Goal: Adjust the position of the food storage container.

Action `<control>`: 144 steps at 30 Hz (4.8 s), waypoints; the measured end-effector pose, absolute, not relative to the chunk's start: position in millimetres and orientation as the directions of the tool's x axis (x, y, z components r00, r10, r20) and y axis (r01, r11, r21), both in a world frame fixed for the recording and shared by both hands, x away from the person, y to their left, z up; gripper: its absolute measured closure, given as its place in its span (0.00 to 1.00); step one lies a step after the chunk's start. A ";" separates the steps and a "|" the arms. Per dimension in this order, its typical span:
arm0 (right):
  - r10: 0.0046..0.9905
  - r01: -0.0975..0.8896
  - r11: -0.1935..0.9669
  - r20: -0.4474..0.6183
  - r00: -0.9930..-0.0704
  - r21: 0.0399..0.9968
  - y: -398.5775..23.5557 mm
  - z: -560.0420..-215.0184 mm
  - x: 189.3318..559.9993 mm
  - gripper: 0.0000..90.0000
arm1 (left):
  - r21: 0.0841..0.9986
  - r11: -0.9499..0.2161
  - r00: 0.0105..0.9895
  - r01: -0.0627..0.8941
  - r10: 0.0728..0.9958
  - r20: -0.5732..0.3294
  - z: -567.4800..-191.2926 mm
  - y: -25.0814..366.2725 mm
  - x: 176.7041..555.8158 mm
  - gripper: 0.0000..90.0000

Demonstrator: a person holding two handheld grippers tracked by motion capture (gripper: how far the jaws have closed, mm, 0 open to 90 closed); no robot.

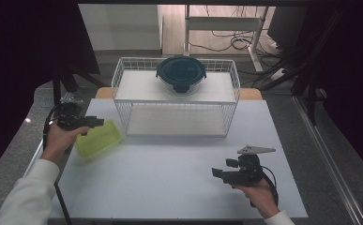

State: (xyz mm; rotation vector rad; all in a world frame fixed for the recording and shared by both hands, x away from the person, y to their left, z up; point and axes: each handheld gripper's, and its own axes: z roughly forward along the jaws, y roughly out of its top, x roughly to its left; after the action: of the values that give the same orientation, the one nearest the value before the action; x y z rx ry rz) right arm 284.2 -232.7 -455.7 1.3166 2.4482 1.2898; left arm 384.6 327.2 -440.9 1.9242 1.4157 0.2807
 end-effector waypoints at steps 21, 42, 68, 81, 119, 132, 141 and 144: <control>0.718 0.673 0.297 0.306 -0.625 0.677 -231.8 -468.4 289.5 0.26 | 0.475 -0.283 0.335 0.833 0.942 -0.026 -486.2 341.5 433.8 1.00; 0.709 0.672 0.301 0.312 -0.632 0.676 -230.7 -467.2 289.7 0.26 | 0.423 -0.457 0.542 0.782 0.834 -0.100 -490.1 292.3 393.6 1.00; 0.703 0.669 0.297 0.319 -0.636 0.681 -229.2 -462.2 288.1 0.25 | 0.485 -0.248 0.342 0.839 0.933 -0.115 -463.9 324.5 321.6 1.00; 0.707 0.666 0.310 0.304 -0.638 0.678 -226.1 -463.6 288.4 0.25 | 0.419 -0.154 0.252 0.895 0.949 -0.190 -498.7 341.6 284.1 1.00; 0.713 0.667 0.302 0.303 -0.632 0.681 -228.0 -461.4 286.6 0.25 | 0.423 -0.345 0.479 0.838 0.838 -0.263 -506.4 222.4 313.3 1.00; 0.720 0.666 0.298 0.297 -0.627 0.684 -230.9 -460.8 286.6 0.25 | 0.426 -0.391 0.536 0.816 0.788 -0.303 -511.2 178.2 321.2 1.00; 0.729 0.667 0.290 0.293 -0.618 0.686 -231.9 -460.5 286.5 0.25 | 0.431 -0.402 0.557 0.808 0.760 -0.335 -513.2 158.7 321.4 1.00; 0.729 0.668 0.290 0.294 -0.618 0.686 -232.2 -460.6 286.7 0.25 | 0.431 -0.408 0.563 0.805 0.754 -0.338 -513.6 153.8 321.5 1.00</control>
State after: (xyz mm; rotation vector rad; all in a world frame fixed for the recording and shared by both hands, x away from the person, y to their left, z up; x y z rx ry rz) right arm 286.7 -232.2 -460.6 1.3355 2.4613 1.2491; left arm 321.5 153.8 -513.6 2.2439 1.2455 -0.1205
